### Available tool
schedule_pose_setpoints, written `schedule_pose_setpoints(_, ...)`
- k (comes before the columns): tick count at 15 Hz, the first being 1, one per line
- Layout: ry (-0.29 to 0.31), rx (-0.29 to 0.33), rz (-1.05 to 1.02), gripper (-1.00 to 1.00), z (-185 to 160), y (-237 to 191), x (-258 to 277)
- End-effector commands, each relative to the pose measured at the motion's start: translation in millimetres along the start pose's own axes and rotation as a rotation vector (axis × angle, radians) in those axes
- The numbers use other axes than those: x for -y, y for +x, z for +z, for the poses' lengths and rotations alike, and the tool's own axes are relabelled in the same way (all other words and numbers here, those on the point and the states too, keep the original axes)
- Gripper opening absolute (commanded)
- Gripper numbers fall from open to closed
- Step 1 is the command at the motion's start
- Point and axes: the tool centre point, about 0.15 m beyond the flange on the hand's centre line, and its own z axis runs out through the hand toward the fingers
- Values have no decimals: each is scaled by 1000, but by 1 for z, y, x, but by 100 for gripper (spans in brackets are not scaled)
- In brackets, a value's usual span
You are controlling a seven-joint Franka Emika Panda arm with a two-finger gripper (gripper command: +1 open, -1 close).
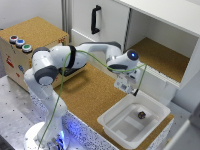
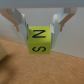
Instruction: Place the yellow block in the drawer
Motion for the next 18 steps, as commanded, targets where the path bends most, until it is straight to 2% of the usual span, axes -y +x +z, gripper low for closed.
schedule_pose_setpoints(1,85,171,-271,-100,20,59,90)
schedule_pose_setpoints(5,159,243,-505,-100,37,85,178)
schedule_pose_setpoints(8,176,278,-640,-100,50,91,233)
schedule_pose_setpoints(11,194,332,-705,-100,84,96,275)
schedule_pose_setpoints(18,226,392,-882,-100,122,88,382)
